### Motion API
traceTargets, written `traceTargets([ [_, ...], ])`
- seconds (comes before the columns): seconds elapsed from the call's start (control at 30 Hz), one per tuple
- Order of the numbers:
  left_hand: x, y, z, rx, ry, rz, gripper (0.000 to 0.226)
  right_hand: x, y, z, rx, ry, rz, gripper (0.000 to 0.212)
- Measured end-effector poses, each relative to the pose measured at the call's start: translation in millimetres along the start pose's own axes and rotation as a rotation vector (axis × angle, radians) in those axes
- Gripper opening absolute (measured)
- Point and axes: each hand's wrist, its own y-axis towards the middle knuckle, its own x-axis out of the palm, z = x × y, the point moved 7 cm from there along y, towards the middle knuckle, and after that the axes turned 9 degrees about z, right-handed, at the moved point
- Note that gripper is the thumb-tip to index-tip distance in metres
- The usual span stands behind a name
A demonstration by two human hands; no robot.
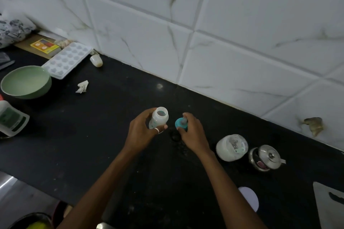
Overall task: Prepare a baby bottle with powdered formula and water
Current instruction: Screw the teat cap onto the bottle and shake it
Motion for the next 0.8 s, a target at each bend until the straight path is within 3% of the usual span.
traceTargets([
  [0.23, 35, 1, 81, 0.102, -0.033, -0.012, 0.055, -149, 1, -43, -0.102, 0.031, 0.111, 0.056],
  [0.47, 69, 5, 198, 0.296, -0.070, -0.063, 0.070, -309, -19, -111, -0.271, -0.036, 0.177, 0.054],
  [0.8, 70, -7, 346, 0.519, -0.135, -0.128, 0.060, -430, -54, -196, -0.493, -0.080, 0.027, 0.049],
])
